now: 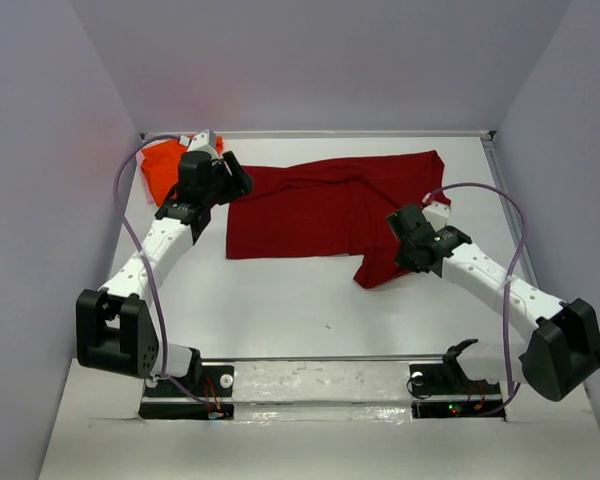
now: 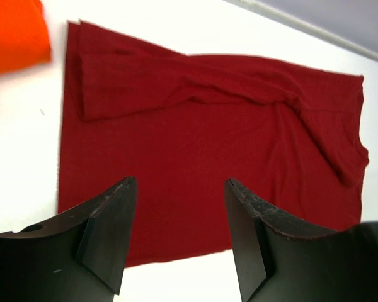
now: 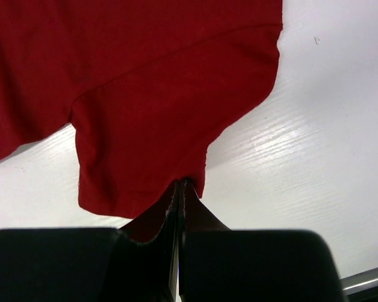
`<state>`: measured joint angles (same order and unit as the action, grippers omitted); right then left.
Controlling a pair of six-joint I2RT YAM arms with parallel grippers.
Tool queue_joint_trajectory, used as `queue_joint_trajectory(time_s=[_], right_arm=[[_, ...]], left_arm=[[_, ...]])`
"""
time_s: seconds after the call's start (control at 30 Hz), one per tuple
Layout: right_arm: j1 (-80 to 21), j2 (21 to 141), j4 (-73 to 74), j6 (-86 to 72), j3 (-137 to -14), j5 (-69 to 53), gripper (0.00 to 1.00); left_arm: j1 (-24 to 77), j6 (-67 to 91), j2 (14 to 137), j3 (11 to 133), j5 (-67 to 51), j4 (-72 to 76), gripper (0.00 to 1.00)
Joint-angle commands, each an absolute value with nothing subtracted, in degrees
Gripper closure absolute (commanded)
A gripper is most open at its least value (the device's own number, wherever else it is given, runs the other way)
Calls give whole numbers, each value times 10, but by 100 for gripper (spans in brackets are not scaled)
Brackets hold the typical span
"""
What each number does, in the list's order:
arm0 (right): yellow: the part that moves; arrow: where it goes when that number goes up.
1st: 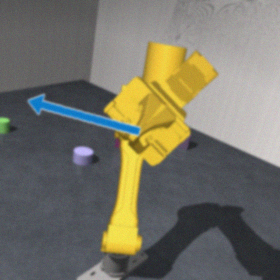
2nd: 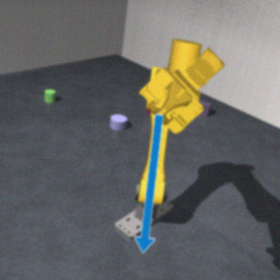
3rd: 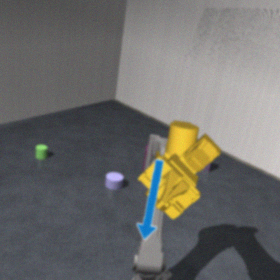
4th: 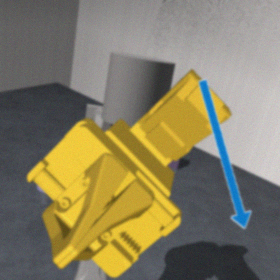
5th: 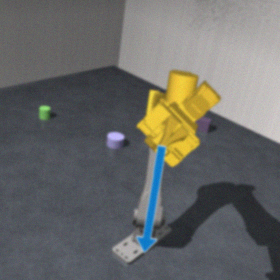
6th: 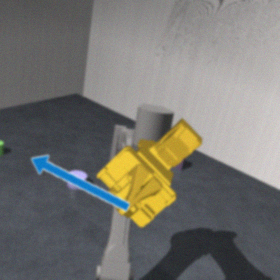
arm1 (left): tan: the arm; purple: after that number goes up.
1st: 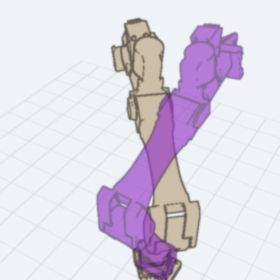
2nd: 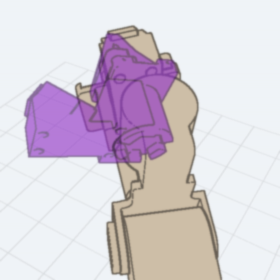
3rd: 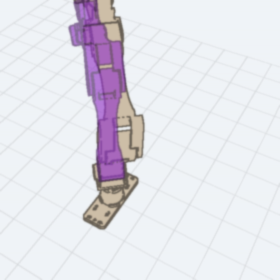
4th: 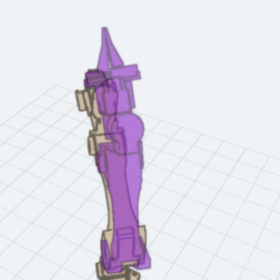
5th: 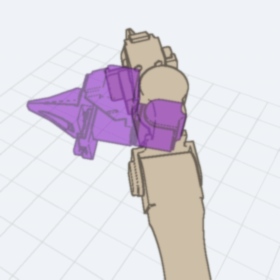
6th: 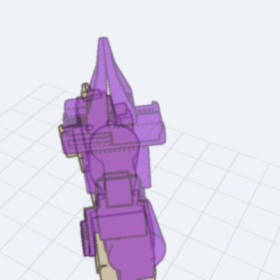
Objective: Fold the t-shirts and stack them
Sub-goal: Grap the side of the flattened tshirt closest away from the robot with both arms
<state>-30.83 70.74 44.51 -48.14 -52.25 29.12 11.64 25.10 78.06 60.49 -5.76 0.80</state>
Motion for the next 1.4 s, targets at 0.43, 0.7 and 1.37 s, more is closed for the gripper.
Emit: queue_joint_trajectory(time_s=[0.43,0.7,1.37], right_arm=[[-312,717,348,-374,-565,300,100],[-312,710,322,-366,-555,269,100],[-312,718,316,-344,-584,262,100]], left_arm=[[128,381,720,407,120,-76,35],[129,382,741,386,149,-72,35],[134,407,858,379,88,27,37]])
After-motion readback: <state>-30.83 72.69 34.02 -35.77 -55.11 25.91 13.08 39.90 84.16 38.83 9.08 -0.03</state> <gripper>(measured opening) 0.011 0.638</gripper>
